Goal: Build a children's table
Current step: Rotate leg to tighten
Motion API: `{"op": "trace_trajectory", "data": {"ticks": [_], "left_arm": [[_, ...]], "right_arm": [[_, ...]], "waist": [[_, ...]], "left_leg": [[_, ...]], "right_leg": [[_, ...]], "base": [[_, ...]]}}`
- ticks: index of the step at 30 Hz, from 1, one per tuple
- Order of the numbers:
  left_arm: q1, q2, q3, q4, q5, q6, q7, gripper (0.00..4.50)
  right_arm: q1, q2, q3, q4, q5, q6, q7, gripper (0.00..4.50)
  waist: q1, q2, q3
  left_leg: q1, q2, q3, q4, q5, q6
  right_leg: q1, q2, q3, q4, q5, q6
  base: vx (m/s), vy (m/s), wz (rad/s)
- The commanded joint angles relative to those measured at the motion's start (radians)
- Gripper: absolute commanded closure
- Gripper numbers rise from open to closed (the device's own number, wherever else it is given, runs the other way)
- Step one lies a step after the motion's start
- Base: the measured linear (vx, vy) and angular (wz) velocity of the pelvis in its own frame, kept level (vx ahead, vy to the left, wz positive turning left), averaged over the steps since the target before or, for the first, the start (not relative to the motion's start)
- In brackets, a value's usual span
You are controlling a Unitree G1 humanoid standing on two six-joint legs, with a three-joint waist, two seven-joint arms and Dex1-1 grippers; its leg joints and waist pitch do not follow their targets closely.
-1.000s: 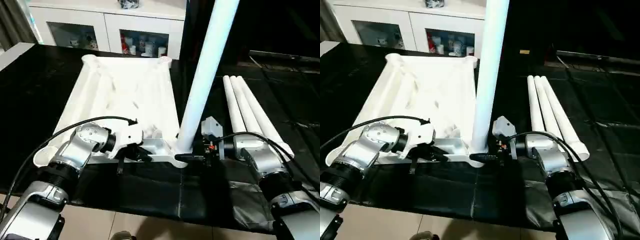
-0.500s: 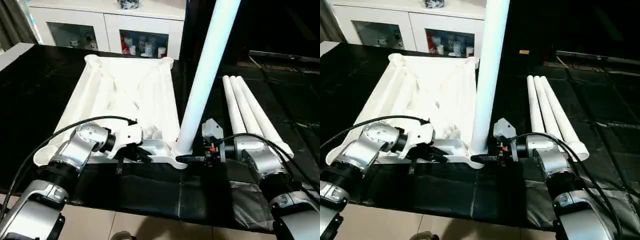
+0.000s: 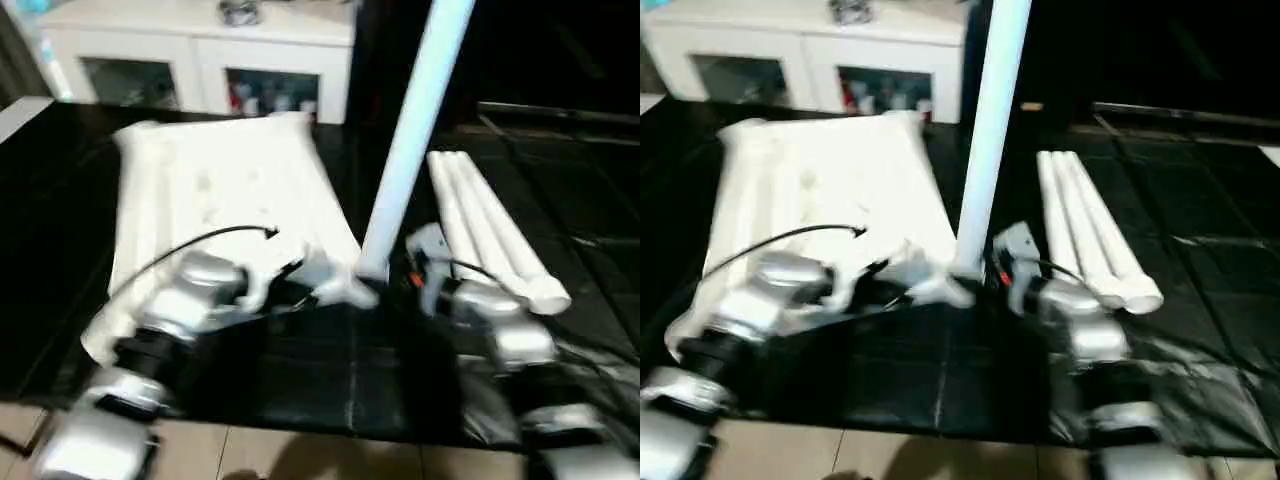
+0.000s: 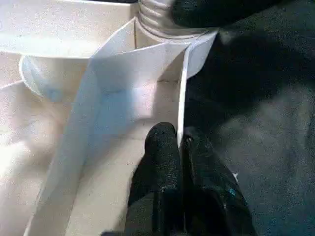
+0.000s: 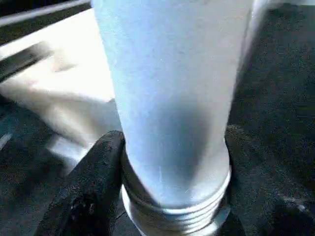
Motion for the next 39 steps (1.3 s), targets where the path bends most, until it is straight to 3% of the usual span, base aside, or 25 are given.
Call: {"op": "trace_trajectory", "data": {"ticks": [1,4,7,13,22,26,31,35,39], "left_arm": [[-0.016,-0.098,0.050,-0.086,-0.069,0.020,0.100,4.50],[-0.010,-0.122,0.008,-0.140,-0.027,0.036,0.130,4.50],[-0.006,-0.101,-0.014,-0.146,-0.005,0.023,0.124,4.50],[0.015,-0.059,0.000,-0.157,-0.012,0.026,0.103,4.50],[0.034,0.047,-0.017,-0.136,-0.033,-0.063,-0.060,4.50],[0.037,0.091,-0.031,-0.119,-0.043,-0.119,-0.148,4.50],[0.033,0.184,-0.085,-0.094,-0.026,-0.230,-0.304,4.50],[0.022,0.213,-0.106,-0.066,-0.027,-0.293,-0.392,4.50],[0.019,0.231,-0.127,-0.054,-0.031,-0.330,-0.440,4.50]], "right_arm": [[-0.003,0.113,0.076,0.032,0.020,0.056,0.004,1.86],[-0.036,0.149,0.083,0.070,-0.025,0.029,-0.092,1.86],[-0.028,0.147,0.086,0.053,-0.046,0.013,-0.104,1.16],[-0.001,0.091,0.093,0.031,-0.068,-0.049,-0.062,0.69],[0.057,-0.076,0.074,-0.054,-0.019,-0.106,0.187,0.05],[0.057,-0.142,0.079,-0.073,0.005,-0.099,0.311,0.05],[0.038,-0.245,0.106,-0.088,0.033,-0.081,0.521,0.05],[0.017,-0.272,0.137,-0.078,0.021,-0.129,0.600,0.05],[-0.002,-0.272,0.156,-0.074,0.032,-0.123,0.653,0.05]], "waist": [[0.002,-0.002,-0.059],[-0.003,0.000,-0.064],[-0.006,-0.002,-0.066],[-0.007,0.003,-0.061],[-0.005,0.003,-0.061],[-0.003,0.002,-0.063],[0.015,0.004,-0.066],[0.024,0.005,-0.066],[0.031,0.004,-0.067]], "left_leg": [[0.013,0.037,-0.015,-0.070,-0.241,-0.012],[0.005,0.034,-0.014,-0.066,-0.164,0.011],[0.004,0.030,-0.011,-0.062,-0.130,0.036],[0.009,0.035,-0.012,-0.069,-0.187,0.024],[0.008,0.035,-0.011,-0.066,-0.181,0.049],[0.006,0.035,-0.010,-0.063,-0.163,0.061],[0.007,0.039,-0.007,-0.056,-0.135,0.085],[0.009,0.042,-0.007,-0.057,-0.156,0.074],[0.008,0.044,-0.008,-0.056,-0.157,0.069]], "right_leg": [[0.035,-0.086,0.044,-0.092,-0.231,-0.199],[0.041,-0.080,0.041,-0.081,-0.091,-0.215],[0.045,-0.075,0.039,-0.077,-0.007,-0.224],[0.043,-0.078,0.040,-0.084,-0.076,-0.221],[0.045,-0.077,0.040,-0.085,-0.050,-0.223],[0.048,-0.075,0.038,-0.080,-0.021,-0.237],[0.045,-0.072,0.034,-0.070,0.039,-0.253],[0.040,-0.077,0.033,-0.071,0.004,-0.261],[0.037,-0.077,0.034,-0.067,-0.003,-0.261]], "base": [[0.000,0.000,0.00],[0.000,0.000,0.00],[0.000,0.000,0.00],[0.000,0.000,0.00],[0.000,0.000,0.00],[0.000,0.000,0.00],[0.000,0.000,0.00],[0.000,0.000,0.00],[0.000,0.000,0.00]]}}
